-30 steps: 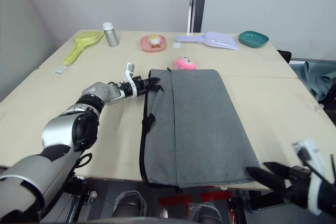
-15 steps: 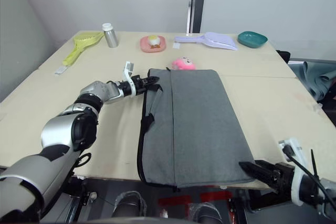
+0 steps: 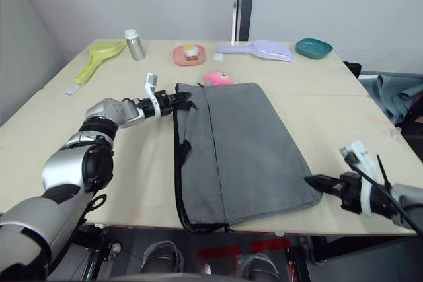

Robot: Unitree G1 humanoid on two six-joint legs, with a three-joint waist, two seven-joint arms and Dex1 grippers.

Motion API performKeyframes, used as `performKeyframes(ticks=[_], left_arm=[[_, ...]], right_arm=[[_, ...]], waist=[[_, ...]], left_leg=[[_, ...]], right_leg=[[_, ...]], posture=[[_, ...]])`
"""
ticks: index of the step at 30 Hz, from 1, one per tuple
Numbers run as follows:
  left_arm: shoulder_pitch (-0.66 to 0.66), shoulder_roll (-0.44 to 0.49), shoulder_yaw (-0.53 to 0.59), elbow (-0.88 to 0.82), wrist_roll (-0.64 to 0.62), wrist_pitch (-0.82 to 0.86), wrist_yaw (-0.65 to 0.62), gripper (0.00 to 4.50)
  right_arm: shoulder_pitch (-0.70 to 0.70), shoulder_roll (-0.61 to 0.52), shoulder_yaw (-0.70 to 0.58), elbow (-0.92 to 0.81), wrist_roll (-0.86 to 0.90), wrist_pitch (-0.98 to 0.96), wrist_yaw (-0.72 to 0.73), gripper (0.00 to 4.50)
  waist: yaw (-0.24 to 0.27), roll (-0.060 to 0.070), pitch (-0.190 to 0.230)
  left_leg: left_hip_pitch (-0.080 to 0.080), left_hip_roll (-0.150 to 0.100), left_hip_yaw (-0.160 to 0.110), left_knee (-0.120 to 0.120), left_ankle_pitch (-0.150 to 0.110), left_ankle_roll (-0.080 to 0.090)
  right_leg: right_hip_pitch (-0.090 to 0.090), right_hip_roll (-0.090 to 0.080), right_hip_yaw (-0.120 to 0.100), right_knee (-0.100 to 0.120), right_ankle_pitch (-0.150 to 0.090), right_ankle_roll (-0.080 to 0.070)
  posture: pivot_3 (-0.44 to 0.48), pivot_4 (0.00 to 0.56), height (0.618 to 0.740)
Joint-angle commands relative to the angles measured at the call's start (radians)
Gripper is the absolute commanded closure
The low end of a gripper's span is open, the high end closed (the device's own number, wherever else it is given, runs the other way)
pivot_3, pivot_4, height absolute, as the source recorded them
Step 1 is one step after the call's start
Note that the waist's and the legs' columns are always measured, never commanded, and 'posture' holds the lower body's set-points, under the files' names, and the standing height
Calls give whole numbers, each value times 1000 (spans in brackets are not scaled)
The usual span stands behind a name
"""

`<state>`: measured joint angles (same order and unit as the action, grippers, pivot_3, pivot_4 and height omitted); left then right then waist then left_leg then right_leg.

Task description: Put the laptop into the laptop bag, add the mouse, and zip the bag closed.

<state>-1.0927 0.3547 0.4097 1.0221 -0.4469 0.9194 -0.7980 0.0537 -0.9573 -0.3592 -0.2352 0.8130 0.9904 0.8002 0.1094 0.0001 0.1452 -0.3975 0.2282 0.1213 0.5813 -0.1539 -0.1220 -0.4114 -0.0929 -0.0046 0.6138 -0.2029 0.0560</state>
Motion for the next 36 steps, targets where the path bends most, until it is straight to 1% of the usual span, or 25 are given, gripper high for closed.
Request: performKeyframes(ticks=[1, 3, 6, 8, 10, 13, 15, 18, 20, 21, 24, 25, 27, 28, 29, 30, 31, 32, 34, 36], left_arm=[[88, 19, -42, -248, -60, 138, -26, 4500], [164, 30, -66, -392, -82, 203, -10, 4500], [273, 53, -79, -614, -122, 302, 22, 4500], [334, 67, -80, -745, -151, 357, 43, 4500], [380, 71, -73, -852, -184, 410, 65, 4500], [497, 74, -103, -1083, -231, 506, 106, 4500], [543, 54, -103, -1162, -239, 541, 147, 4500], [582, -3, -81, -1202, -209, 550, 238, 4500], [590, -30, -69, -1208, -192, 539, 284, 4500], [588, -54, -48, -1195, -178, 530, 322, 3750], [558, -124, 48, -1169, -173, 537, 410, 2656], [536, -142, 85, -1161, -178, 568, 431, 2306], [486, -159, 152, -1159, -237, 663, 419, 1586], [473, -162, 172, -1156, -259, 685, 418, 1335], [463, -162, 188, -1149, -284, 694, 425, 900], [466, -144, 185, -1134, -325, 695, 426, 578], [463, -116, 184, -1110, -389, 695, 412, 578], [479, -58, 167, -1095, -455, 695, 382, 578], [539, 95, 132, -1084, -591, 695, 303, 578], [618, 239, 92, -1100, -661, 695, 223, 578]], right_arm=[[-242, -10, 138, 92, -153, -124, -18, 4446], [-398, 10, 238, 171, -237, -147, -22, 4446], [-617, 61, 386, 328, -381, -191, -29, 4446], [-739, 103, 456, 438, -464, -218, -32, 4446], [-820, 137, 501, 523, -518, -249, -13, 4446], [-950, 208, 562, 693, -604, -333, 15, 4446], [-997, 240, 569, 790, -638, -370, 24, 4446], [-1033, 262, 540, 881, -628, -351, 84, 3447], [-1041, 267, 519, 897, -617, -330, 113, 2835], [-1037, 262, 509, 894, -615, -319, 123, 2408], [-1006, 224, 460, 865, -592, -277, 154, 1357], [-997, 207, 439, 850, -579, -261, 167, 1013], [-972, 158, 390, 803, -542, -227, 202, 349], [-963, 147, 376, 786, -531, -215, 210, 94], [-955, 136, 362, 768, -519, -202, 217, 0], [-947, 126, 348, 752, -509, -188, 220, 0], [-927, 102, 322, 716, -486, -166, 236, 0], [-903, 73, 286, 669, -454, -130, 254, 0], [-836, 20, 202, 533, -370, -40, 285, 0], [-769, -10, 139, 411, -301, 43, 287, 0]], waist=[[-14, 1, 0], [-21, 1, 1], [-19, 2, 1], [-17, 2, 1], [-11, 2, 1], [-12, 2, 1], [-8, 2, 1], [-3, 2, 1], [-3, 2, 1], [-4, 2, 1], [-4, 2, 1], [-4, 2, 1], [-3, 2, 1], [-4, 2, 1], [-6, 2, 1], [-9, 2, 1], [-12, 2, 1], [-13, 2, 1], [-15, 2, 1], [-18, 2, 1]], left_leg=[[-1, -1, 0, 0, 1, 0], [-2, 0, 0, 0, 1, 0], [-3, 1, 1, 1, 6, 6], [-5, 0, 1, 1, 8, 4], [-8, 1, 0, 1, 8, 4], [-9, 1, 1, 2, 8, 5], [-10, 1, 2, 3, 6, 7], [-12, 1, 1, 6, 5, 11], [-12, 1, 1, 9, 4, 12], [-12, 1, 0, 11, 4, 13], [-10, 1, 1, 13, 4, 14], [-11, 1, 1, 14, 5, 14], [-10, 1, 1, 15, 5, 15], [-10, 1, 1, 15, 5, 15], [-9, 1, 2, 15, 5, 15], [-9, 1, 3, 15, 5, 16], [-9, 1, 4, 15, 5, 16], [-8, 1, 4, 15, 5, 16], [-8, 2, 4, 13, 6, 16], [-8, 3, 5, 10, 6, 15]], right_leg=[[-1, -1, -1, 1, 0, 0], [-2, -1, -1, 2, 0, 0], [-5, 0, 0, 3, 0, -1], [-8, 0, -1, 5, -1, -2], [-10, 0, -1, 7, -2, -4], [-11, -1, -3, 8, -4, -8], [-11, -2, -5, 8, -5, -9], [-10, -3, -7, 9, -5, -10], [-9, -3, -8, 10, -5, -10], [-8, -3, -8, 11, -5, -11], [-7, -4, -7, 13, -3, -13], [-7, -3, -7, 13, -3, -14], [-7, -4, -6, 14, -2, -15], [-7, -3, -6, 14, -1, -16], [-7, -3, -4, 14, -1, -16], [-7, -3, -4, 14, -1, -16], [-7, -3, -3, 14, -1, -16], [-7, -3, -3, 14, -1, -16], [-9, -2, -3, 14, -1, -16], [-10, 0, -2, 13, -1, -16]], posture=[[0, 150, 740], [0, 150, 740], [0, 150, 740], [0, 150, 740], [0, 150, 740], [0, 150, 740], [0, 150, 740], [0, 150, 740], [0, 150, 740], [0, 150, 740], [0, 150, 740], [0, 150, 740], [0, 150, 740], [0, 150, 740], [0, 150, 740], [0, 150, 740], [0, 150, 740], [0, 150, 740], [0, 150, 740], [0, 150, 740]])
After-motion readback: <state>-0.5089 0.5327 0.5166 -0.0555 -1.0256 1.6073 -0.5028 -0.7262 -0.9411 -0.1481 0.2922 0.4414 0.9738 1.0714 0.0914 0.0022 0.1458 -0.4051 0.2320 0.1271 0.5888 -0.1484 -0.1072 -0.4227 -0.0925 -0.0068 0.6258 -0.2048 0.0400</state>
